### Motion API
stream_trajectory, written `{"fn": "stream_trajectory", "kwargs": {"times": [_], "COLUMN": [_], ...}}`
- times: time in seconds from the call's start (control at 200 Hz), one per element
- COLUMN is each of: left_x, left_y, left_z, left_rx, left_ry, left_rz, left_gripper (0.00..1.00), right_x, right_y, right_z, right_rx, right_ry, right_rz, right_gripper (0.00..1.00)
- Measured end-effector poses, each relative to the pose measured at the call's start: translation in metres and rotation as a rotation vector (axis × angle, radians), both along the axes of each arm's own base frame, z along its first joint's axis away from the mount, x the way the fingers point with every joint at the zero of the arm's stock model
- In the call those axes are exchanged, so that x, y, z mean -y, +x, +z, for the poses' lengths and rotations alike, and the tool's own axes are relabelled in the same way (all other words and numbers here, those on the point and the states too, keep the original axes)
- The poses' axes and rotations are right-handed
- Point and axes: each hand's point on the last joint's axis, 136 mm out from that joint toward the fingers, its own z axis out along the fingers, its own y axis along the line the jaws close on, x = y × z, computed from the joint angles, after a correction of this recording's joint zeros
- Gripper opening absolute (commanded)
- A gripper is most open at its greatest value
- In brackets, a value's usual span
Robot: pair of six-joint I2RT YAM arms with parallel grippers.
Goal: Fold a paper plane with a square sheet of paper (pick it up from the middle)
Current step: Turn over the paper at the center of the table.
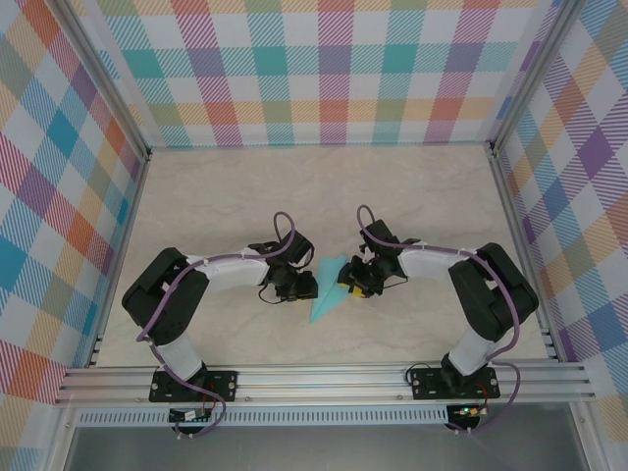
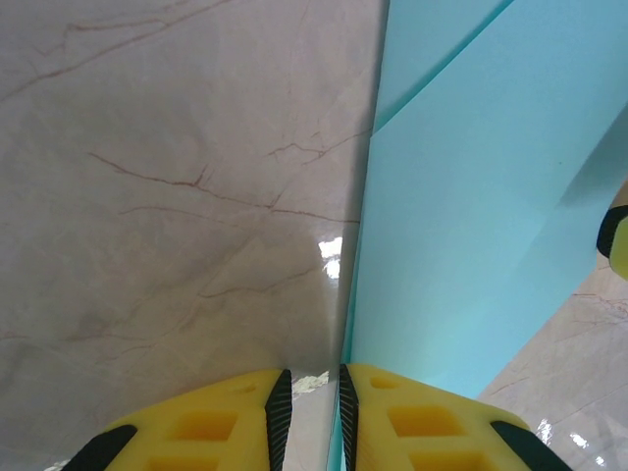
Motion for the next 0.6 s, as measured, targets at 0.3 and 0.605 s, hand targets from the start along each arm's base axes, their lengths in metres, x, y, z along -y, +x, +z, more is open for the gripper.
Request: {"fn": "stream_trajectory", "kwargs": {"times": [0.3,0.605], "left_x": [0.000,-0.001], "left_y": [0.000,0.000], "left_z": [0.000,0.000], "left_rx": [-0.004,-0.004], "left_ry": [-0.001,-0.001], "left_rz": [0.002,0.002], "left_gripper": [0.24,0.24], "right_x": [-0.026,-0.042], "right_y": [0.005,0.016], "right_z": [0.008,0.024], "right_rx": [0.040,0.090], "right_ry": [0.067,0.160], "right_rz": [0.052,0.061], "right_gripper": [0.43,0.47]}}
